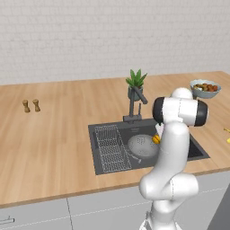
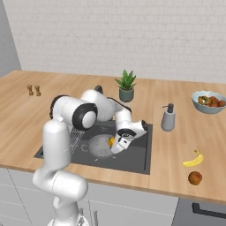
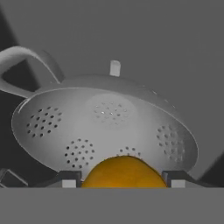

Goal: Put the colander in the sink, put the banana, tangerine, peach in the colander, and turn on the sink faucet and pour water over the colander.

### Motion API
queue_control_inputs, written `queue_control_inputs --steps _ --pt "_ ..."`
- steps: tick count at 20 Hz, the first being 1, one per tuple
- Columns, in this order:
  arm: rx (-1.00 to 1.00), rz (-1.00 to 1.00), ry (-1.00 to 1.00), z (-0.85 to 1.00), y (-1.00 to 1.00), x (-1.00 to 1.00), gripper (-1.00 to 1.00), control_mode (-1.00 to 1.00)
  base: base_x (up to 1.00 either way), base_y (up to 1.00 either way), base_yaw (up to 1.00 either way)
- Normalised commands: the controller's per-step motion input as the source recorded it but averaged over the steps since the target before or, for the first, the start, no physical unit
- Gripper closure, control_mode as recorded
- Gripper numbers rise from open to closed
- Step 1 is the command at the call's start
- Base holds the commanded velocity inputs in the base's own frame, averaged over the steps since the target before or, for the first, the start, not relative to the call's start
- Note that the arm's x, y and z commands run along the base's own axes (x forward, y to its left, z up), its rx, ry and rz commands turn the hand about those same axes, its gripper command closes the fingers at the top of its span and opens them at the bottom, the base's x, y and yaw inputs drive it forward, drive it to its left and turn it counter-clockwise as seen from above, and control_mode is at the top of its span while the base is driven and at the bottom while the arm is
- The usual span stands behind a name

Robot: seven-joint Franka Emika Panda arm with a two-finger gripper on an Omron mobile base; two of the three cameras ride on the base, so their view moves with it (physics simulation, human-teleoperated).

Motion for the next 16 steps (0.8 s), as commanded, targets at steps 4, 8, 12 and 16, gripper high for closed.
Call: queue_control_inputs --steps 4,8,12,16 --pt "0.0 0.0 -0.02 -0.3 0.35 0.02 1.0 -1.0 0.0 0.0 0.0" --pt "0.0 0.0 0.0 -0.38 0.29 0.38 1.0 -1.0 0.0 0.0 0.0" --pt "0.0 0.0 0.0 -0.39 0.22 0.46 1.0 -1.0 0.0 0.0 0.0" --pt "-0.04 0.0 0.0 -0.55 0.2 0.38 1.0 -1.0 0.0 0.0 0.0"
